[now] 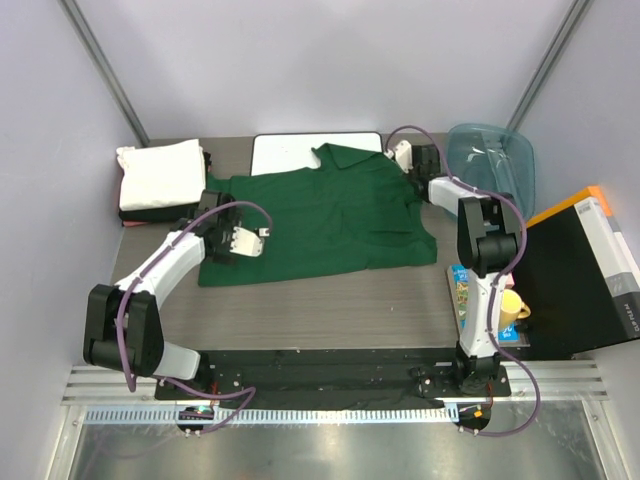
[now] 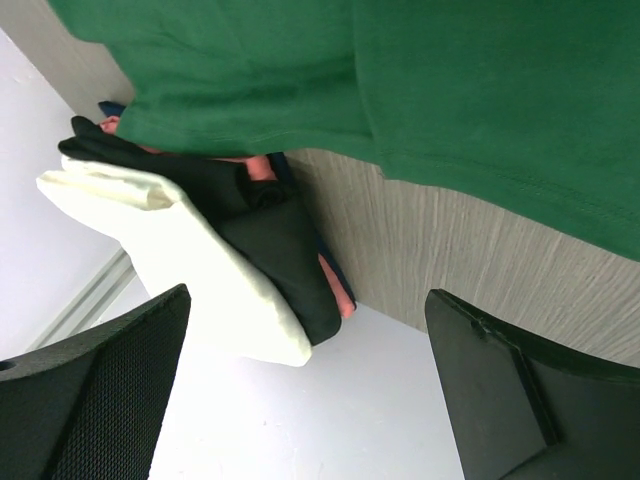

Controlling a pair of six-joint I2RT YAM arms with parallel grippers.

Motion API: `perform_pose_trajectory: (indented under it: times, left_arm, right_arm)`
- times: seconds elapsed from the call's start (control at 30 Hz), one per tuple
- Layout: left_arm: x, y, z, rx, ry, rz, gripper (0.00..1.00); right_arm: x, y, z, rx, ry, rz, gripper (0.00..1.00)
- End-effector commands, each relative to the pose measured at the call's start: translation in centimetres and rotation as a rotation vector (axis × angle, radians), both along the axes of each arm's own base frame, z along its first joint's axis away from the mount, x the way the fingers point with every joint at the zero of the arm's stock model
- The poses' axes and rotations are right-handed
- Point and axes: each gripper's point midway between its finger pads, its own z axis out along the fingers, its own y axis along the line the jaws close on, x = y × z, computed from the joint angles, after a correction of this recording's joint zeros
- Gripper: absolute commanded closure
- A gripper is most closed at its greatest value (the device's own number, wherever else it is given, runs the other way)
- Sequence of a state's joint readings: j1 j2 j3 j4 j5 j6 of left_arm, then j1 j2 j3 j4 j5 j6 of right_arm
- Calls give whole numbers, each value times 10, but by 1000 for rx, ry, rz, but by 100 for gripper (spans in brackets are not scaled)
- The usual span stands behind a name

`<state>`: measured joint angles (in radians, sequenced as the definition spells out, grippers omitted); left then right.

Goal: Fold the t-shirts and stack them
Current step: Fold the flattened tshirt in 1/3 of the way

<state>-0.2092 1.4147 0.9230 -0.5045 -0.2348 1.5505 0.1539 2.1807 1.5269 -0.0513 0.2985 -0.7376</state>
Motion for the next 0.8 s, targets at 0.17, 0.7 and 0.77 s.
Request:
perform_pose_trajectory:
  times: [0.17, 0.7, 0.77]
  left_arm:
    - [4, -4, 15, -37, -41, -9, 0]
    - [-59, -30, 42, -400, 37, 198, 0]
    - [-75, -28, 37, -365, 98, 177, 1]
  right_arm:
    - [-26, -59, 92, -55, -163, -135, 99]
    - [-161, 47, 126, -176, -24, 576, 12]
    - [-193, 58, 125, -152, -17, 685, 11]
